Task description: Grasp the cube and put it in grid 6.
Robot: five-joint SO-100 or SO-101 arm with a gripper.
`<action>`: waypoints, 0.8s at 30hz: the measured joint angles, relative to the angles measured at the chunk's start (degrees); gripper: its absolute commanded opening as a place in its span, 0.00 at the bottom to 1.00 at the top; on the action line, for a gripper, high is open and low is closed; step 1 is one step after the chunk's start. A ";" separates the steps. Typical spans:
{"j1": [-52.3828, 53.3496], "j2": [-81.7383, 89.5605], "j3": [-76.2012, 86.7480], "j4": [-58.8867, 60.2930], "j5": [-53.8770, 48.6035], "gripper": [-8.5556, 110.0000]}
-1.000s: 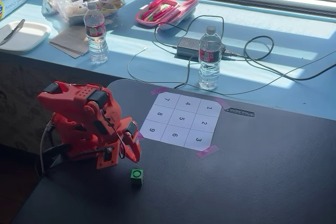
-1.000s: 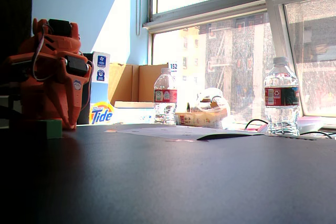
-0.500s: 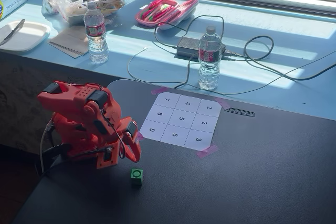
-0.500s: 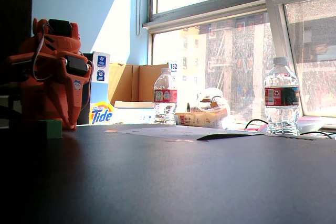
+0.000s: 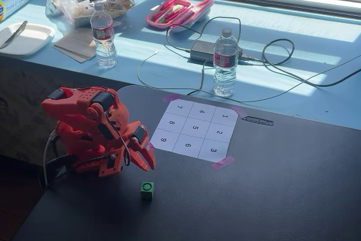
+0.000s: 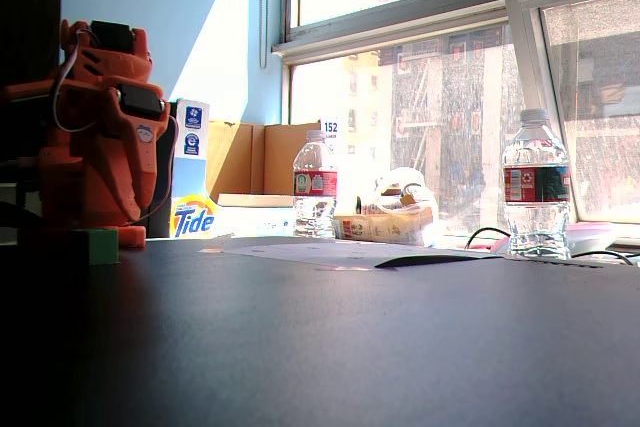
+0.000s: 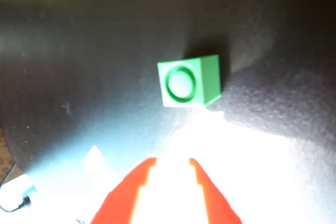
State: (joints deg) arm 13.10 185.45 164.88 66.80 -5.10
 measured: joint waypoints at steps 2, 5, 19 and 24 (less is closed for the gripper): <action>0.53 -5.10 -3.34 0.35 0.00 0.18; 1.76 -13.80 -7.73 1.05 0.00 0.22; 5.62 -34.80 -22.32 5.27 -7.21 0.33; 8.70 -44.82 -26.81 5.27 -12.74 0.35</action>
State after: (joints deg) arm 21.80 140.62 138.08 72.07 -17.84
